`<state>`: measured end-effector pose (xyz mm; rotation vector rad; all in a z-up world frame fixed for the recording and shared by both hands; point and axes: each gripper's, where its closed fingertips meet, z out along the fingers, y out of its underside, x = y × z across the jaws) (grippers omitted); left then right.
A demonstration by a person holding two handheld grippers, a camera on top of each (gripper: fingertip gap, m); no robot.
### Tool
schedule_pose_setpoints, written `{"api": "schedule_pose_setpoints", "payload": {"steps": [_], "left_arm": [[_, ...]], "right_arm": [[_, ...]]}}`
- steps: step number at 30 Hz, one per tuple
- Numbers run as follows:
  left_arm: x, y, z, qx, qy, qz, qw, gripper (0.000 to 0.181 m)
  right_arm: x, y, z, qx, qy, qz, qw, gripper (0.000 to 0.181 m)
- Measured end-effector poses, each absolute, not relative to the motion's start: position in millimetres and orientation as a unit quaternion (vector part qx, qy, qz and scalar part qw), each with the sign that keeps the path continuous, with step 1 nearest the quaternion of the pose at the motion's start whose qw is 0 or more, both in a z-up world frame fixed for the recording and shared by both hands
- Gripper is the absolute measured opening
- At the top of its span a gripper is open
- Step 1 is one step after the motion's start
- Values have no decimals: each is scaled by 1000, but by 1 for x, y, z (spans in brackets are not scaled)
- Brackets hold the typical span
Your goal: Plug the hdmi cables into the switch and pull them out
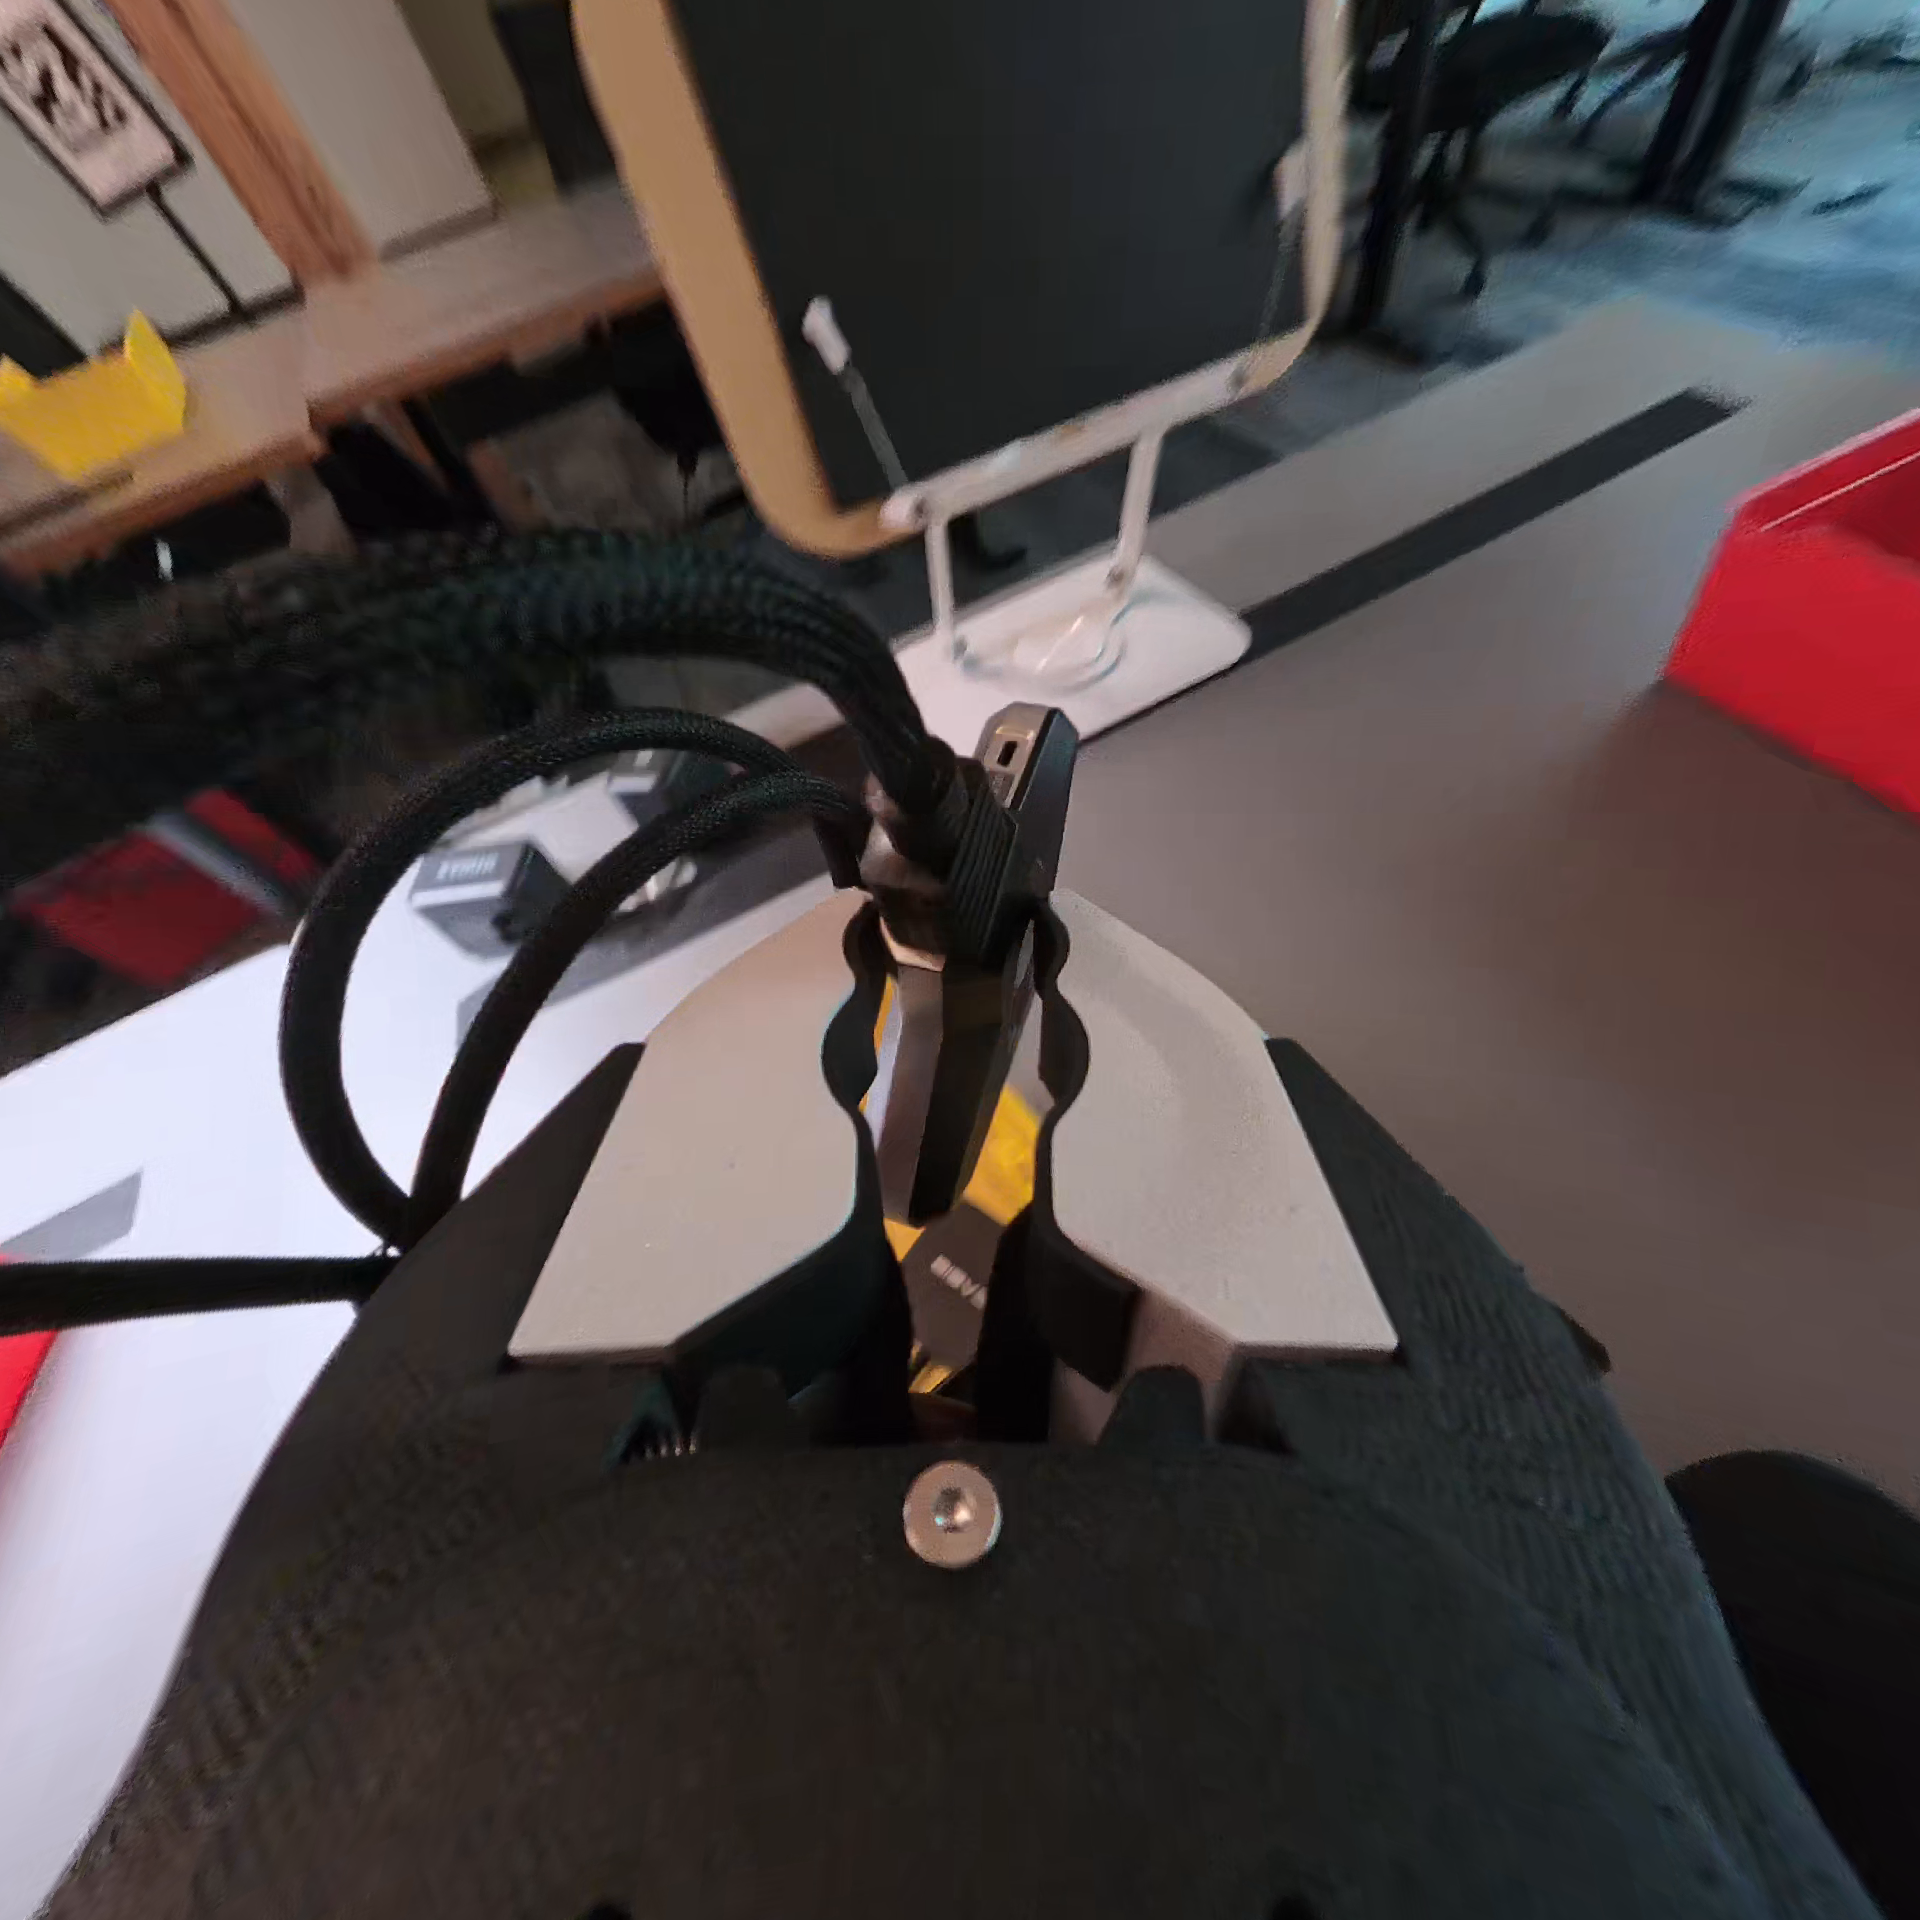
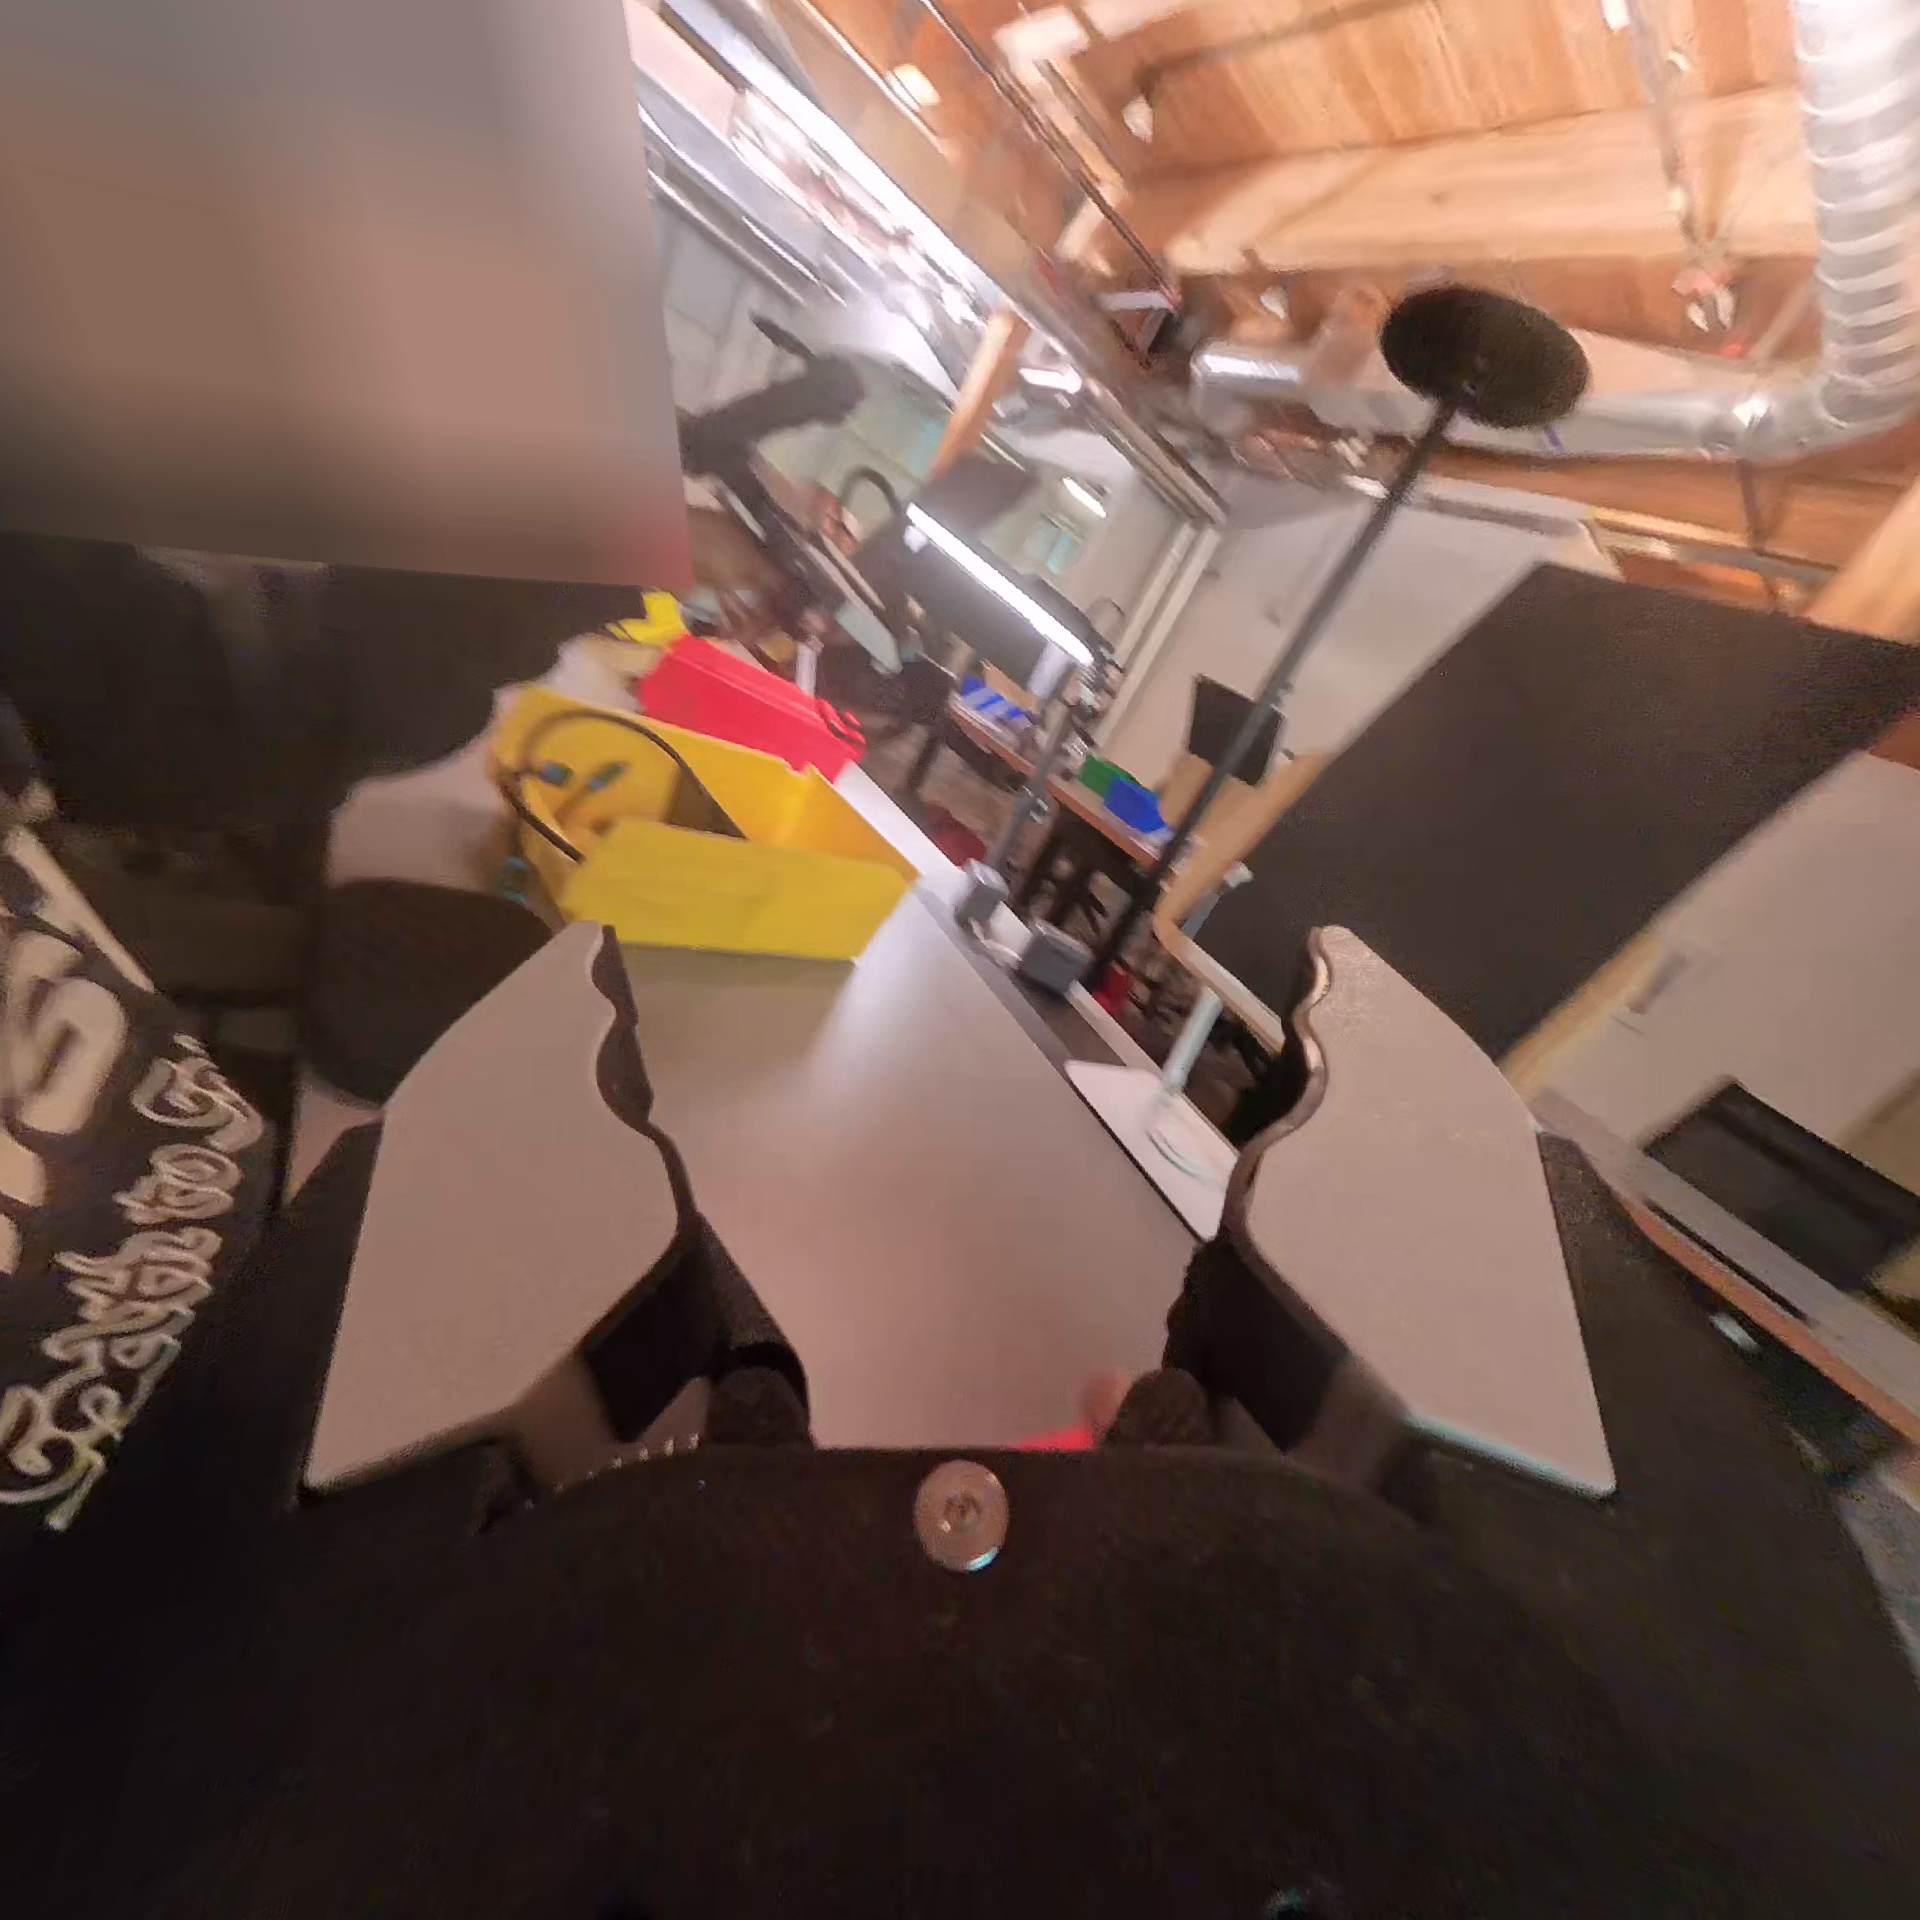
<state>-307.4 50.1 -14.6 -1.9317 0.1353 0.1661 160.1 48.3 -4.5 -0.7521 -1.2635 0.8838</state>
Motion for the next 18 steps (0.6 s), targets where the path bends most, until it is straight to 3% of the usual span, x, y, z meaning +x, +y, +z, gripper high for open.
{"api": "schedule_pose_setpoints", "payload": {"steps": [3, 6, 9, 13, 18], "left_arm": [[-259, 39, 5, -774, 92, 47, 625, 25], [-210, 27, 12, -738, 122, 10, 664, 22], [-157, 13, 15, -705, 159, -43, 689, 22], [-83, -12, 5, -666, 239, -144, 691, 22], [-15, -51, -32, -642, 395, -207, 624, 22]], "right_arm": [[143, 25, 15, -289, -536, 450, 653, 111], [119, 17, 29, -316, -489, 518, 627, 77], [85, 9, 21, -357, -485, 548, 580, 64], [44, -1, -7, -360, -531, 520, 564, 58], [22, -29, -35, -325, -600, 510, 524, 63]]}}
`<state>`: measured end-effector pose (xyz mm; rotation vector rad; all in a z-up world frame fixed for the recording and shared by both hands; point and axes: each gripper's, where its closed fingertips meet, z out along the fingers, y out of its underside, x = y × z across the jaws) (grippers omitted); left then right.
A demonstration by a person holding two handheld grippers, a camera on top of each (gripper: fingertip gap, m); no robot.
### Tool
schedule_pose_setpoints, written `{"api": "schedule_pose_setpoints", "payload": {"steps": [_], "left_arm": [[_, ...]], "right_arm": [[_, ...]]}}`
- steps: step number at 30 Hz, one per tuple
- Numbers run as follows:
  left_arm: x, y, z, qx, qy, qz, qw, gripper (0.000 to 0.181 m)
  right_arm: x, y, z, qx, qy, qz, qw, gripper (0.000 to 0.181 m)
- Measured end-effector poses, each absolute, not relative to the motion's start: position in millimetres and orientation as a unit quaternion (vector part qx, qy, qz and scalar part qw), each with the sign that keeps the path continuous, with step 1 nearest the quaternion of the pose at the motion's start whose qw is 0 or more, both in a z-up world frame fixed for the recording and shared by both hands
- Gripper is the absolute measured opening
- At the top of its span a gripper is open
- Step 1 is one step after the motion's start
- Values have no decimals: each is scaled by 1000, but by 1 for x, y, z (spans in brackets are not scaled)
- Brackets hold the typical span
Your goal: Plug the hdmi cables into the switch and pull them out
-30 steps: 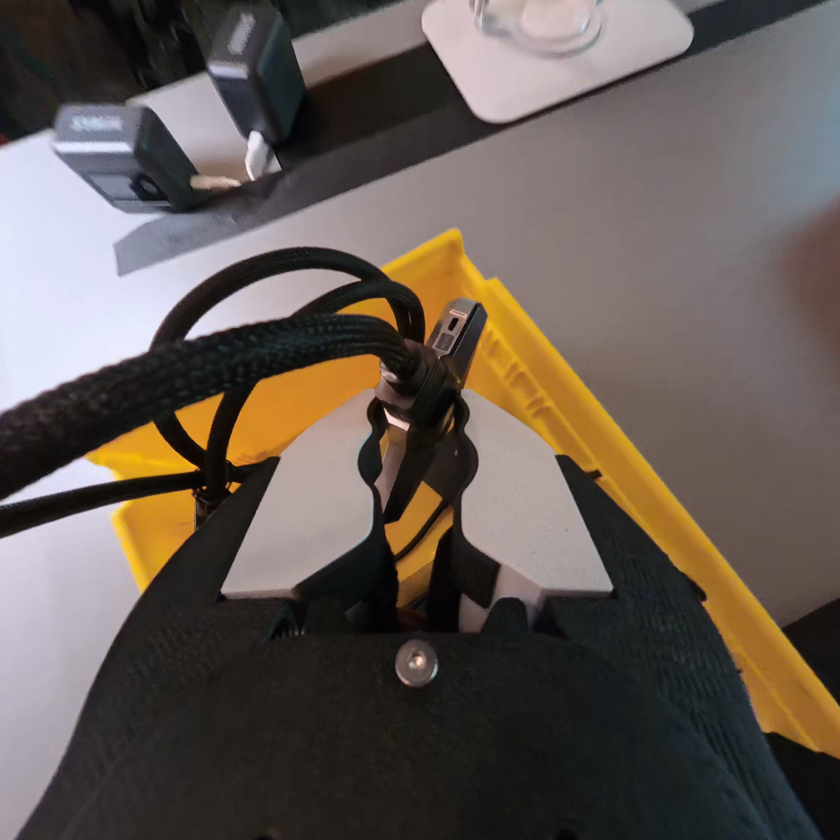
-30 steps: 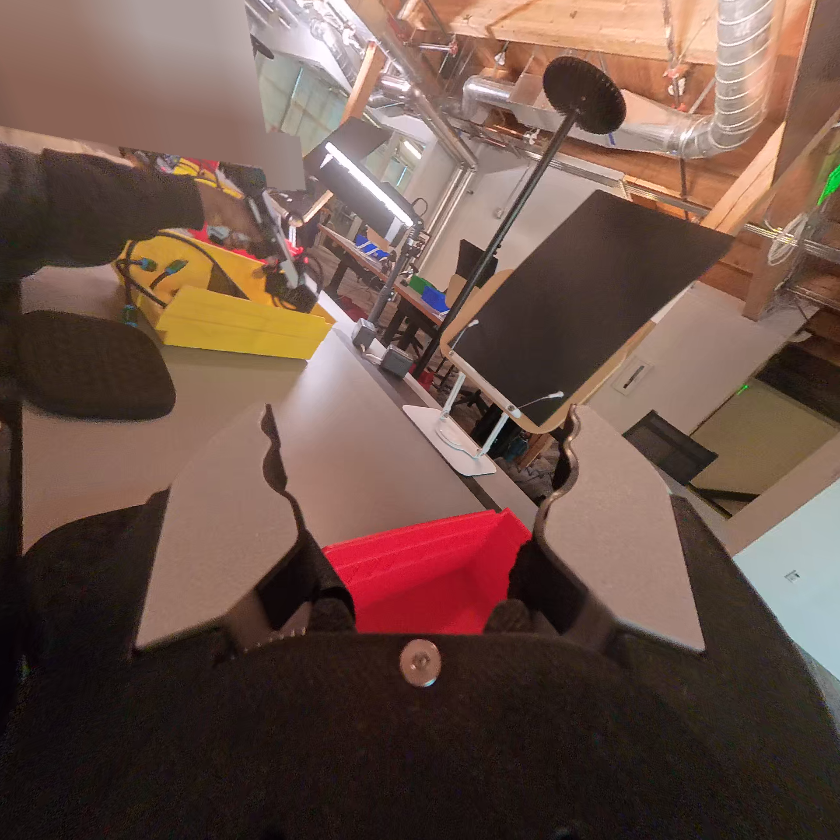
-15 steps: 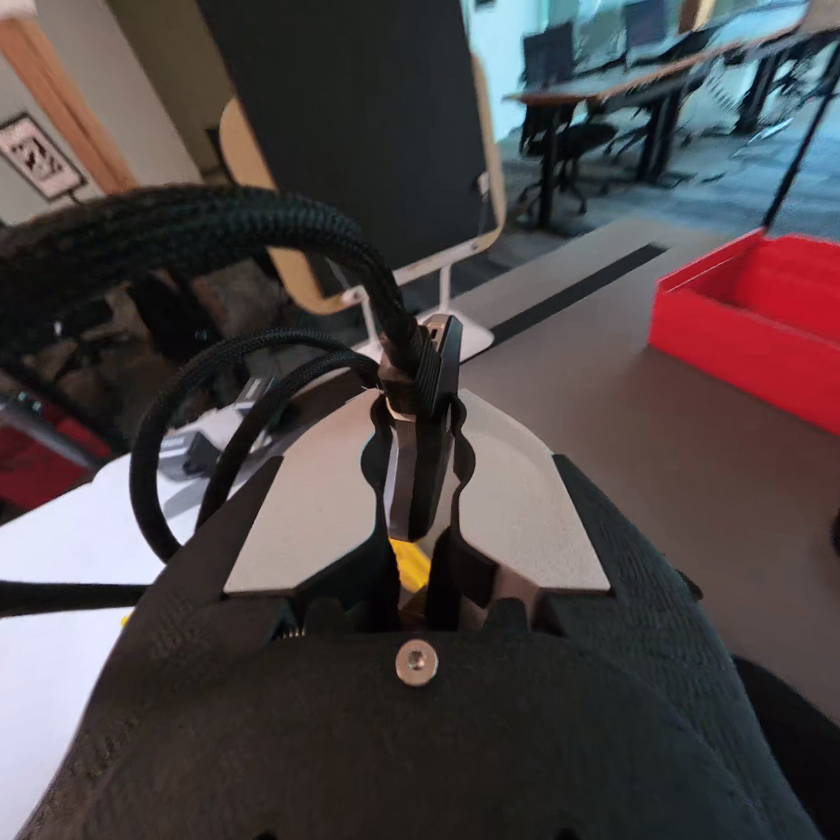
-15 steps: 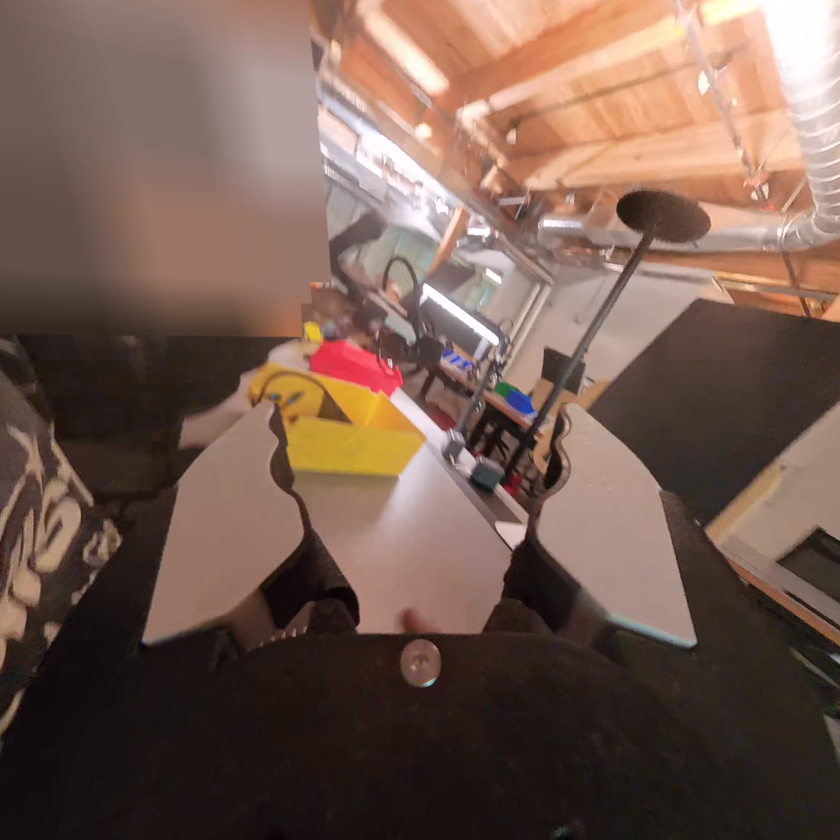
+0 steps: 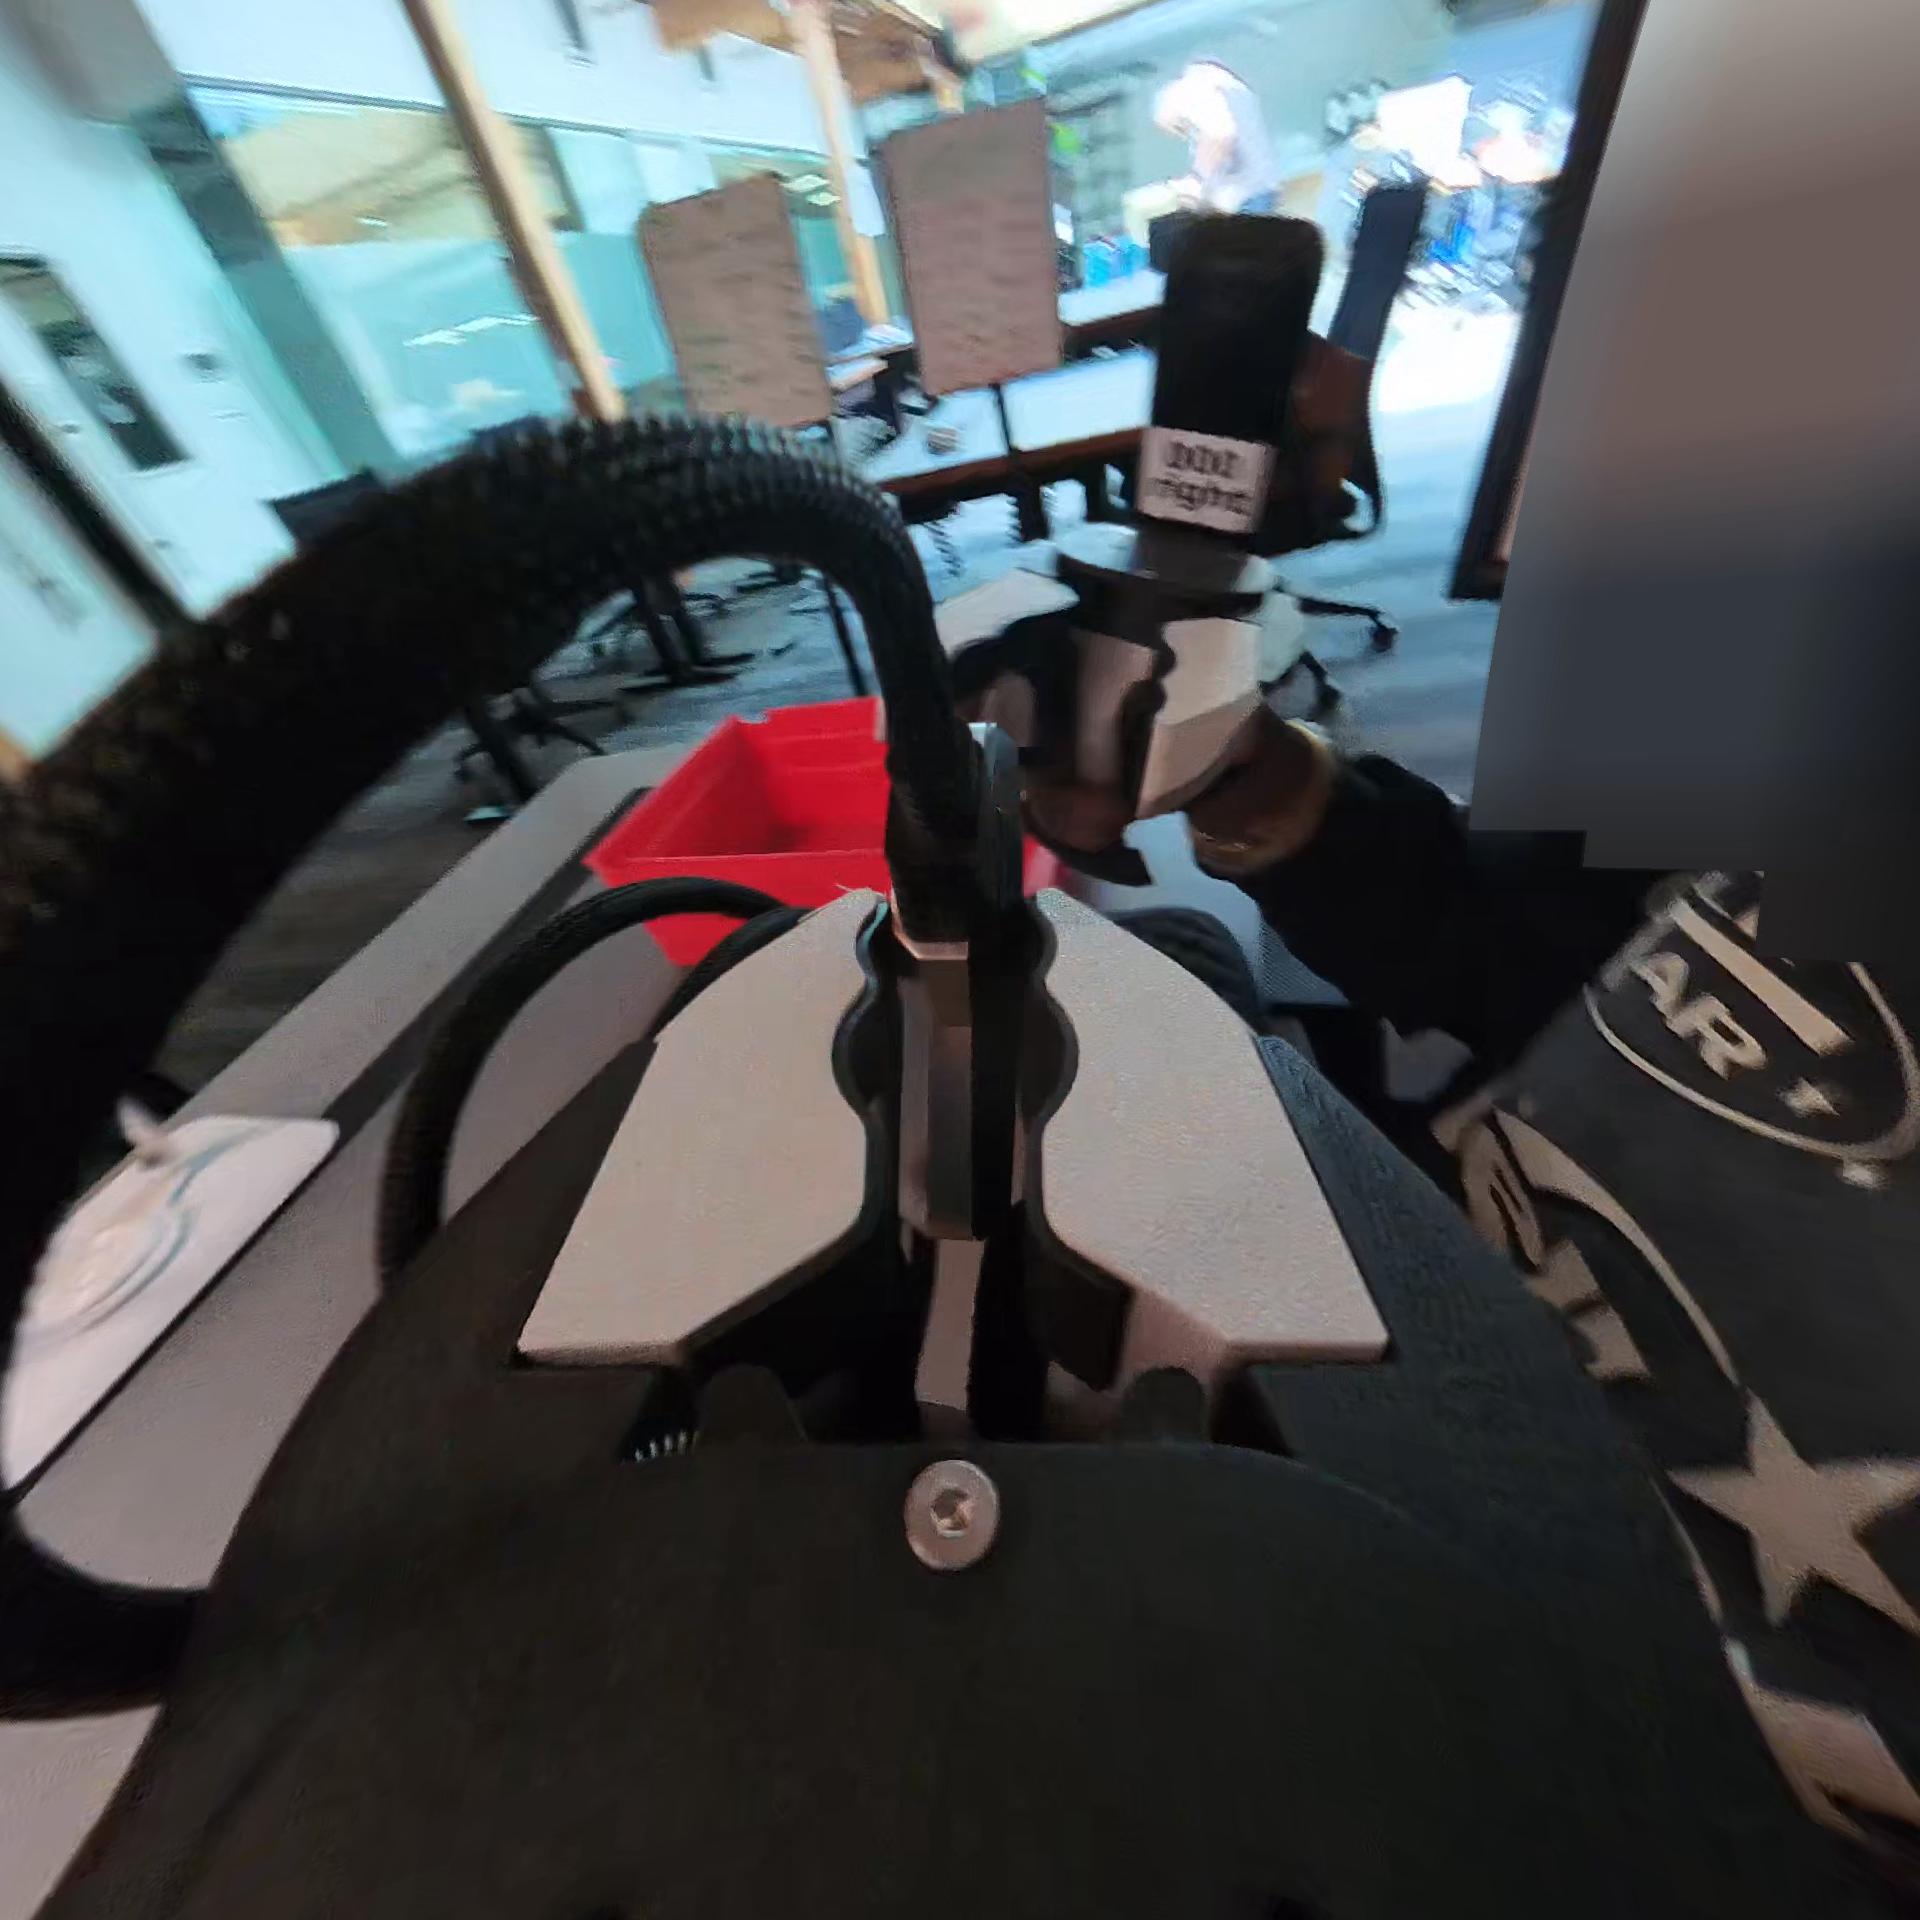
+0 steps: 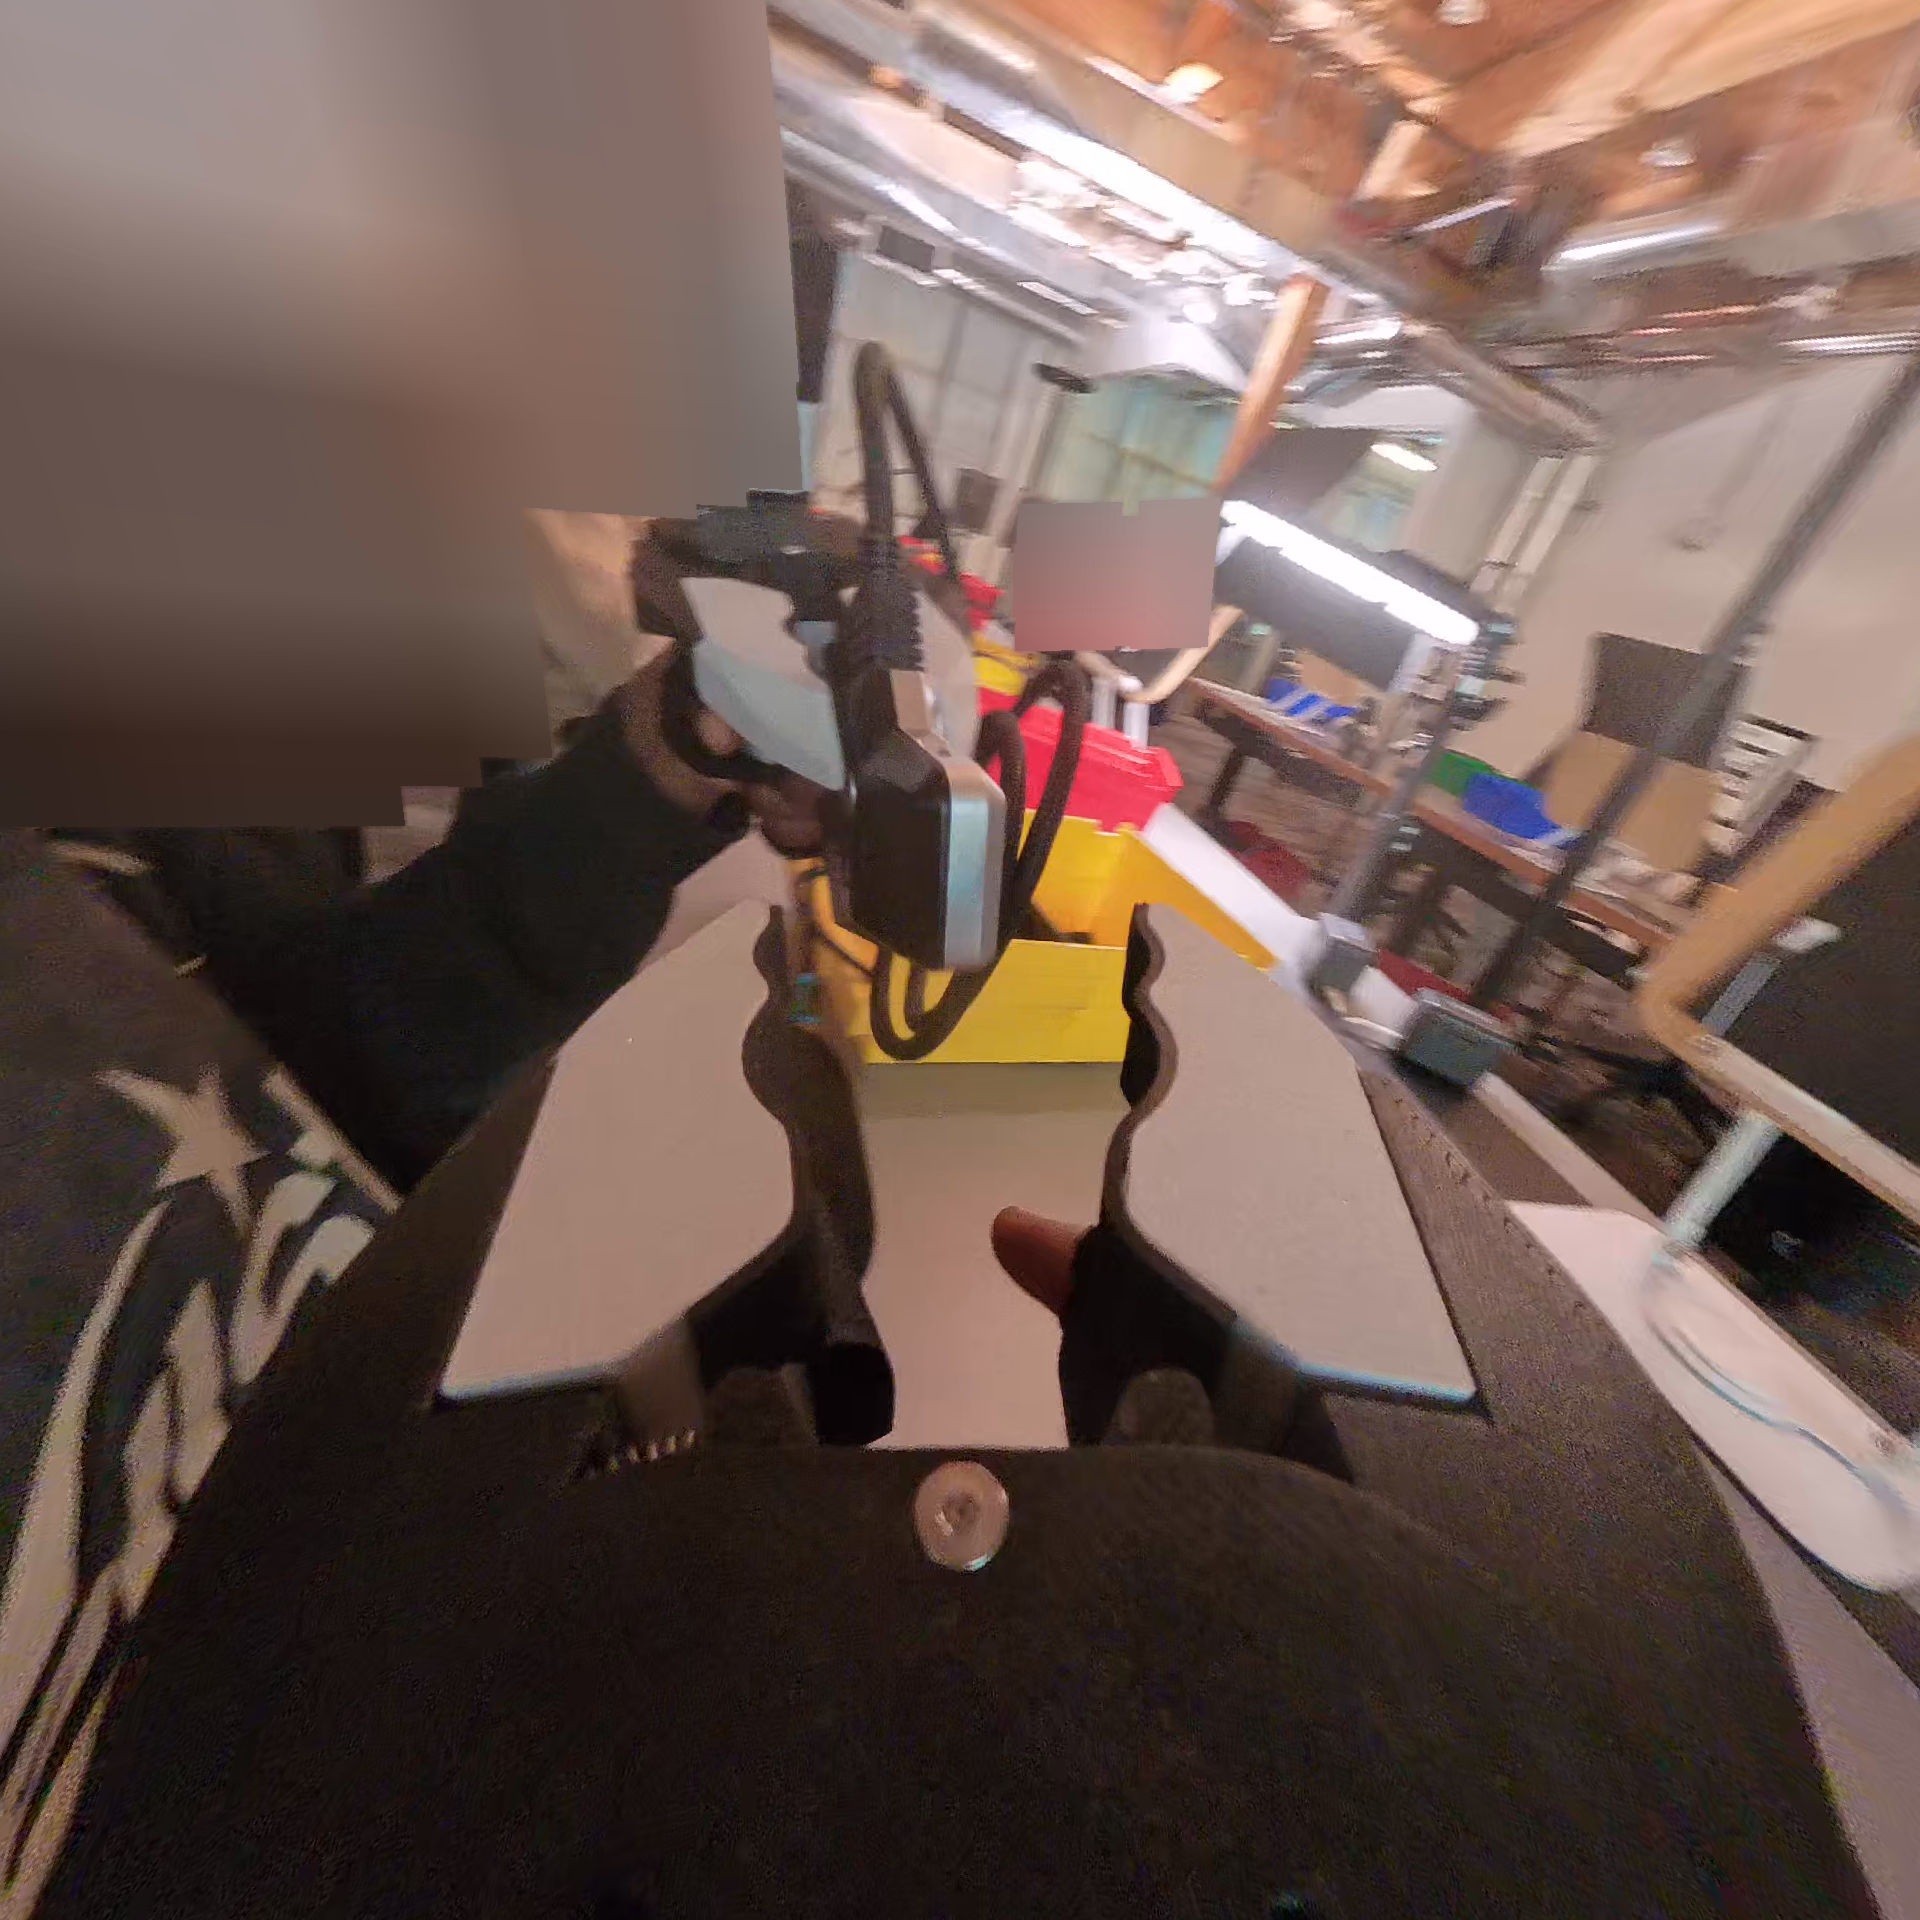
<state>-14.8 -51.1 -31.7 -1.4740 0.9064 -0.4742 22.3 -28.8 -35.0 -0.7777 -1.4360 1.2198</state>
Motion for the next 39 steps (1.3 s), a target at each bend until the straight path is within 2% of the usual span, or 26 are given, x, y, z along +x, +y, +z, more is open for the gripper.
{"api": "schedule_pose_setpoints", "payload": {"steps": [4, 7, 10, 12, 15, 22, 25, 28, 30, 33, 34, 35, 36, 39], "left_arm": [[9, -70, -47, -635, 455, -214, 587, 22], [16, -74, -56, -638, 471, -210, 571, 22], [14, -73, -57, -630, 482, -188, 579, 23], [10, -69, -49, -607, 477, -152, 617, 27], [3, -61, -40, -585, 458, -90, 663, 52], [8, -18, -42, -629, 350, -48, 693, 76], [13, -3, -43, -634, 306, -71, 707, 73], [17, -6, -47, -655, 289, -180, 675, 63], [21, -8, -53, -665, 286, -244, 645, 64], [29, -12, -47, -633, 284, -302, 654, 61], [32, -15, -41, -615, 285, -320, 662, 51], [33, -18, -37, -600, 285, -329, 672, 30], [32, -19, -35, -594, 285, -323, 679, 24], [30, -25, -35, -601, 305, -307, 672, 24]], "right_arm": [[14, -61, -56, -290, -658, 499, 484, 57], [9, -74, -63, -276, -675, 489, 479, 24], [8, -75, -63, -293, -670, 512, 451, 22], [8, -72, -51, -298, -636, 562, 438, 22], [11, -57, -28, -317, -550, 655, 409, 22], [13, -14, -3, -364, -362, 767, 385, 20], [13, -7, -2, -373, -327, 768, 405, 20], [18, -5, 2, -355, -300, 789, 402, 21], [24, -4, 9, -331, -271, 814, 392, 21], [31, -5, 13, -304, -243, 840, 378, 21], [31, -4, 13, -304, -236, 844, 374, 21], [31, -4, 12, -302, -231, 848, 369, 22], [31, -5, 12, -299, -230, 852, 363, 22], [29, -14, 11, -289, -286, 845, 348, 21]]}}
